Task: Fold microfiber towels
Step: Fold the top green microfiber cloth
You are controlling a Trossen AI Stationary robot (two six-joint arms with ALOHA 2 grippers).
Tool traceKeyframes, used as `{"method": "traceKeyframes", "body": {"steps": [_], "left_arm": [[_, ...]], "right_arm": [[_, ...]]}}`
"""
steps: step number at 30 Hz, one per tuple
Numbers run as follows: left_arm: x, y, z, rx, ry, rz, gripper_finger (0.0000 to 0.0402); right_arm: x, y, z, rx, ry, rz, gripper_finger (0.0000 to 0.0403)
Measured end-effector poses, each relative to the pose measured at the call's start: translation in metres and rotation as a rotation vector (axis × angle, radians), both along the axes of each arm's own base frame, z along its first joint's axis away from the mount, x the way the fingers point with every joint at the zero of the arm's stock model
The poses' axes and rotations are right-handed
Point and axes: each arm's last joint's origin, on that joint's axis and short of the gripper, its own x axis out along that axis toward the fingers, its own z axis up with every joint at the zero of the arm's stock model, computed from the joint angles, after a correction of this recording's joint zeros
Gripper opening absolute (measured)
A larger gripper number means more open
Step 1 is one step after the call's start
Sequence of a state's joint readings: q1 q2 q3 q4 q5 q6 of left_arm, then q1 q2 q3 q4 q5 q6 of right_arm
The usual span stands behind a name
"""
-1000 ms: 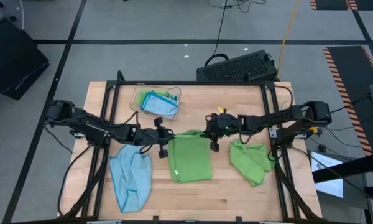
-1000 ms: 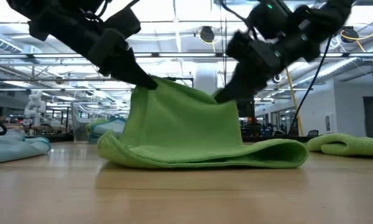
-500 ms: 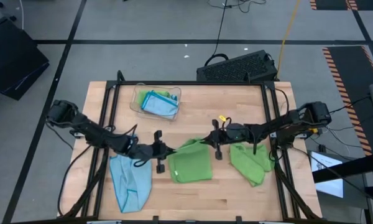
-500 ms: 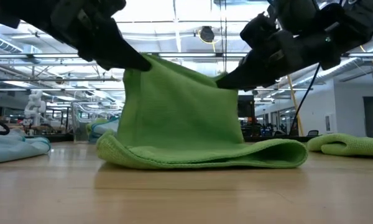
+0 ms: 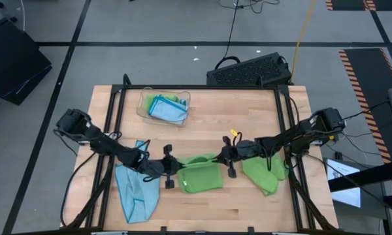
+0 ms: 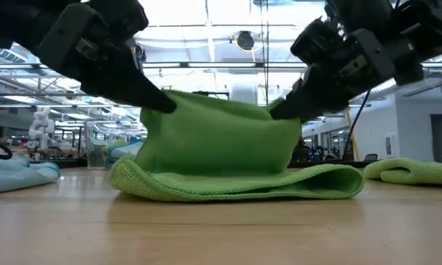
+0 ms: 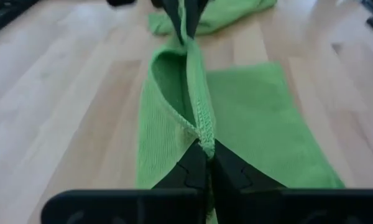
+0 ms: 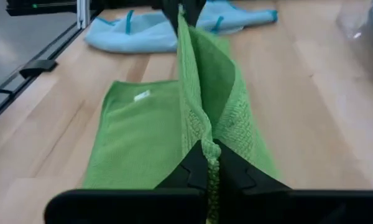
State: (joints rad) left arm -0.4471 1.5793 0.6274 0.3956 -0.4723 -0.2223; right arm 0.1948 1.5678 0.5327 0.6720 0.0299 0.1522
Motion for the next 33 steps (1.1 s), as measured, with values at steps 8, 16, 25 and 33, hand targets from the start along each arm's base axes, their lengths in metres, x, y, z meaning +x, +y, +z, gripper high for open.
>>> {"method": "traceKeyframes", "body": {"steps": [8, 16, 25, 33], "left_arm": [[-0.002, -0.016, 0.001, -0.051, -0.057, -0.042, 0.0009], [-0.007, -0.03, -0.008, -0.055, -0.028, -0.083, 0.0005], [0.001, -0.04, -0.032, -0.14, -0.026, -0.151, 0.0005], [0.001, -0.042, -0.033, -0.17, -0.038, -0.159, 0.001]], "right_arm": [[-0.001, 0.02, -0.01, 0.03, 0.02, 0.085, 0.0003], [-0.001, 0.033, -0.017, 0.082, 0.021, 0.127, 0.0003], [0.0, 0.039, -0.034, 0.095, 0.067, 0.164, 0.0004], [-0.001, 0.046, -0.032, 0.132, 0.066, 0.228, 0.0004]]}}
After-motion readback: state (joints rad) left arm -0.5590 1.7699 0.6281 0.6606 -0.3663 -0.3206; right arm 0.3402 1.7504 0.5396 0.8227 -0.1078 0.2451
